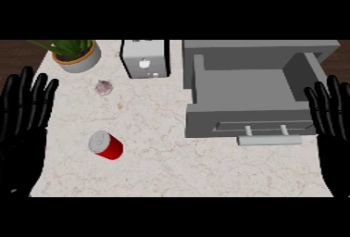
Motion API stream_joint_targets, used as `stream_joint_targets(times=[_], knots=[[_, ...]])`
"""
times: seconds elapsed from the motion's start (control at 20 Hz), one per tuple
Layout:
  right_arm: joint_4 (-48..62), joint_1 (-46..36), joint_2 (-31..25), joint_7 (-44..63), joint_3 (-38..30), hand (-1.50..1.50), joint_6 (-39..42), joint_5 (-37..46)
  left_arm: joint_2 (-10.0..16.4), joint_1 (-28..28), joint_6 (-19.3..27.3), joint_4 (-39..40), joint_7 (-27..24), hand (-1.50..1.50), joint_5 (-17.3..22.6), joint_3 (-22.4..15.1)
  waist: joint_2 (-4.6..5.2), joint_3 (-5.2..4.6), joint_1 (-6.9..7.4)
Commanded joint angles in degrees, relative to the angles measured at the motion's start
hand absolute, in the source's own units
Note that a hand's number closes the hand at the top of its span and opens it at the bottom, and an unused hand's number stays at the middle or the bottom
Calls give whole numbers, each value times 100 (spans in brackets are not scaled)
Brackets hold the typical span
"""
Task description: Pick up the can, place it into the drawer and close the drawer
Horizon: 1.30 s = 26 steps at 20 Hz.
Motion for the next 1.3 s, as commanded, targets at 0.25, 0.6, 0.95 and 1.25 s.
stream_joint_targets(times=[0.25,0.6,0.95,1.25], knots=[[-174,-346,68,136,9,-150,-348,449,343,101,-1630,-130,-191,-150,1334,-726,35,5,124],[95,297,-114,1357,-358,-150,-301,175,938,1041,-1617,-81,1221,-150,1236,-390,34,13,145],[106,870,-6,797,-444,-150,-70,61,1007,970,-1585,-802,2150,-150,1784,129,34,17,117],[186,1039,-127,542,-744,-150,247,-139,688,1036,-1668,-272,1871,-150,1506,117,34,15,117]])
